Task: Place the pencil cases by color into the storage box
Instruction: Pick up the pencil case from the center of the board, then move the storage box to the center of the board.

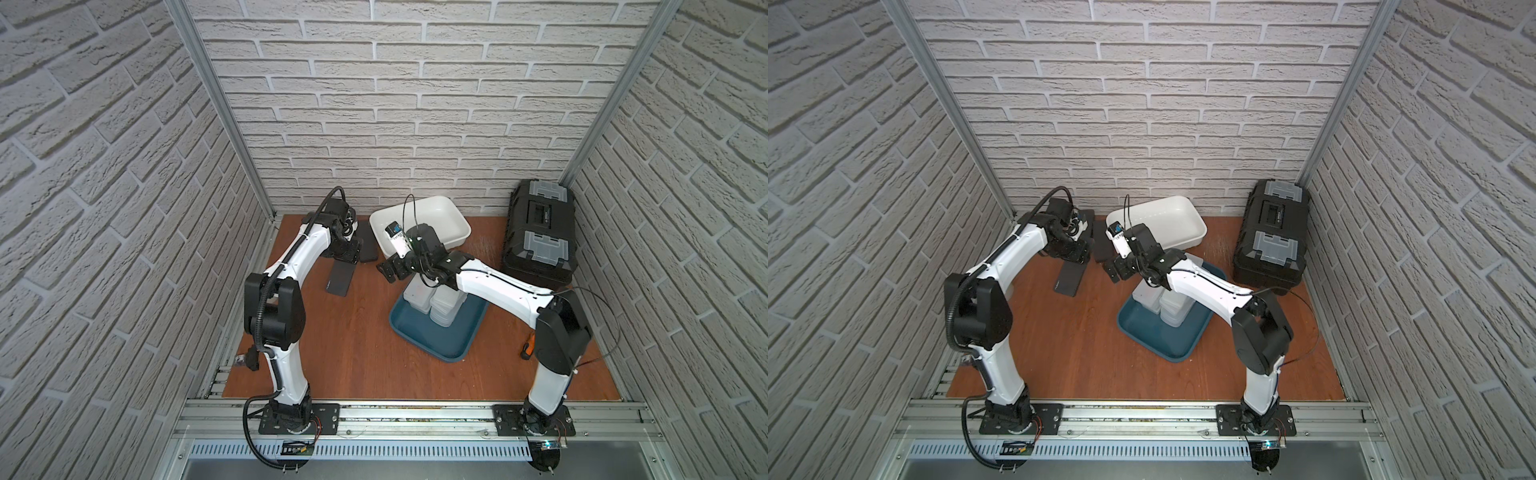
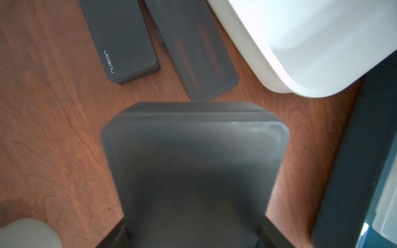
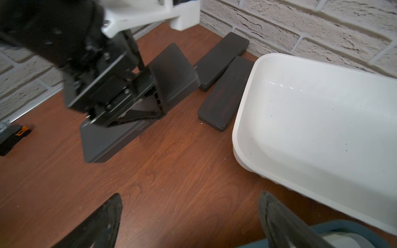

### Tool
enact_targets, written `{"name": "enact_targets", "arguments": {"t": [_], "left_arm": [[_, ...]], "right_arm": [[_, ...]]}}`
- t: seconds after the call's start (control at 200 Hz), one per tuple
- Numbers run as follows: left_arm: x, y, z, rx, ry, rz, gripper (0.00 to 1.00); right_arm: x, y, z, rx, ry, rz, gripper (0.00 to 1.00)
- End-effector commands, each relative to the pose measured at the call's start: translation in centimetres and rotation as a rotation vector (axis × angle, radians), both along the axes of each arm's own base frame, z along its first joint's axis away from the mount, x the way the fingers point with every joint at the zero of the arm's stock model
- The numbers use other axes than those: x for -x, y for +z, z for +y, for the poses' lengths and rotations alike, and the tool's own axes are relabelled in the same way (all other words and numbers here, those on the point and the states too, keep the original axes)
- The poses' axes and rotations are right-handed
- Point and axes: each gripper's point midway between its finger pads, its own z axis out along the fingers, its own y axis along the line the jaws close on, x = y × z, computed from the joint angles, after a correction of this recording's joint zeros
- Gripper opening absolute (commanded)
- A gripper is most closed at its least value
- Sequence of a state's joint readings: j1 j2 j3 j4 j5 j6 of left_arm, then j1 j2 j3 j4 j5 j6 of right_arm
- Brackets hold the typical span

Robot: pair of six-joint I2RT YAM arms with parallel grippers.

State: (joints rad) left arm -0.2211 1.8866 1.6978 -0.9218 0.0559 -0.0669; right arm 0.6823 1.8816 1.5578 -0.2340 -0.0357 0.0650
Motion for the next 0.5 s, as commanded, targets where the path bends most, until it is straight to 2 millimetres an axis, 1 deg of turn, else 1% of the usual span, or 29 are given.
{"name": "enact_targets", "arguments": {"t": [0.0, 0.045, 0.065, 0.17, 0.21, 0.365, 0.495], "left_arm": [[0.1, 4.2, 1.3, 0.003, 0.048, -0.081, 0.68], [0.1, 4.7, 1.8, 0.003, 0.065, -0.091, 0.69], [0.1, 5.0, 2.1, 0.001, 0.074, -0.095, 0.69], [0.4, 5.8, 3.5, -0.011, 0.124, -0.108, 0.7], [0.6, 6.0, 4.0, -0.02, 0.135, -0.114, 0.7], [1.3, 6.4, 5.3, -0.024, 0.17, -0.124, 0.7], [1.6, 7.0, 6.6, -0.008, 0.213, -0.145, 0.71]], "right_arm": [[-2.8, -2.4, -0.3, 0.053, -0.136, 0.054, 0.99], [-3.9, -3.2, -0.1, 0.062, -0.172, 0.065, 0.99], [-4.3, -3.9, 0.0, 0.071, -0.184, 0.073, 0.99], [-6.3, -5.4, 0.1, 0.084, -0.247, 0.071, 0.99], [-6.8, -5.7, 0.0, 0.088, -0.261, 0.063, 0.99], [-8.4, -6.0, -0.6, 0.092, -0.313, 0.017, 0.99], [-8.9, -6.9, -0.4, 0.097, -0.285, 0.019, 0.99]]}}
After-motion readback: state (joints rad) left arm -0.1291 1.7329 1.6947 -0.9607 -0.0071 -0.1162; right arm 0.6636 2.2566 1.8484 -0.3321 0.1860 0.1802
